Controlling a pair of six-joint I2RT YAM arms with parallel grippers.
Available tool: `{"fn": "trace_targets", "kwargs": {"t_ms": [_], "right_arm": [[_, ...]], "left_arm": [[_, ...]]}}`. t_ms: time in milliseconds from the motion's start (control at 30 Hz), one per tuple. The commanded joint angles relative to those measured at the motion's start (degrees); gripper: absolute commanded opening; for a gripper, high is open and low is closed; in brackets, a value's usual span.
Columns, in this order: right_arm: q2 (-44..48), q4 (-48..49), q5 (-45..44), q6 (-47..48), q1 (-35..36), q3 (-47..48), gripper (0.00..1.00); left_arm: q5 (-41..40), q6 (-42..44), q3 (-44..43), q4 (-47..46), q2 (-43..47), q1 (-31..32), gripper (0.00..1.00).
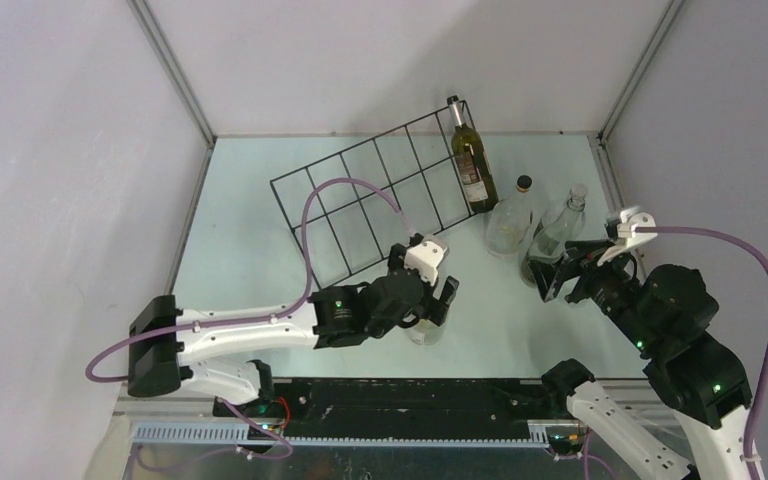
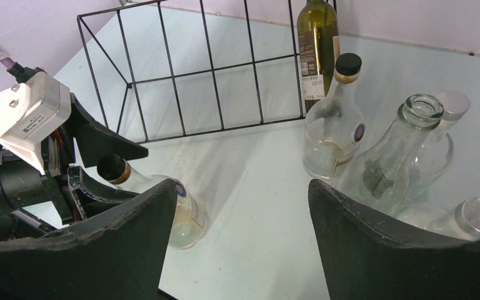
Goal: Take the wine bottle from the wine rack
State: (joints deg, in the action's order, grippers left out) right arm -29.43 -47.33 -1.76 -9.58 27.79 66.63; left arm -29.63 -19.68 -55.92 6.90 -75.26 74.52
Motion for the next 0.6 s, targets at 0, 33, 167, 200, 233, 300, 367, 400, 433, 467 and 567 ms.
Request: {"fn": "trace_targets", "kwargs": {"t_ms": [0,33,167,200,233,300,367,400,433,467,567], "right_arm": [[-1.6,3.4,1.0,0.7,0.2,-0.2,0.80],[-1.6,3.7,1.0,0.7,0.2,-0.3,0.81],[-1.8,5.0,0.9,0.6,0.2,-2.0,0.82],[-1.8,5.3,0.7,0.4,0.2,-2.1,0.83],[-1.9,5.4,0.6,0.2,0.2,-2.5,0.83],[-2.0,5.6,0.2,-0.2,0.2,-3.0,0.85],[-2.2,5.8,0.0,-0.5,0.2,-3.3,0.87],[-2.2,6.1,0.1,-0.6,0.2,-3.5,0.88],[-2.3,6.3,0.1,-0.7,0.3,-3.8,0.89],[-2.4,6.5,0.2,-0.8,0.2,-4.0,0.89],[-3.6,6.2,0.9,-1.2,1.0,-4.1,0.91]], "left_arm": [[-2.9,-1.3,-0.6,-1.7,2.9,0.3,0.96],[-2.9,-1.2,-0.7,-1.5,3.2,0.4,0.98],[-2.5,-0.6,-1.9,-1.2,5.6,0.4,1.00],[-2.2,-0.5,-2.3,-1.2,6.7,0.4,1.00],[-2.0,-0.3,-2.5,-1.3,7.2,0.4,1.00],[-1.7,0.5,-3.3,-1.3,9.0,0.4,1.00],[-2.5,1.6,-4.4,-1.0,10.7,0.3,1.00],[-3.1,2.0,-4.7,-0.2,11.8,-0.5,1.00],[-2.8,2.1,-5.3,0.3,12.8,-1.2,1.00],[-2.2,1.2,-5.5,1.7,13.4,-3.5,1.00],[2.4,-1.4,-4.1,3.3,16.9,-10.0,1.00]]}}
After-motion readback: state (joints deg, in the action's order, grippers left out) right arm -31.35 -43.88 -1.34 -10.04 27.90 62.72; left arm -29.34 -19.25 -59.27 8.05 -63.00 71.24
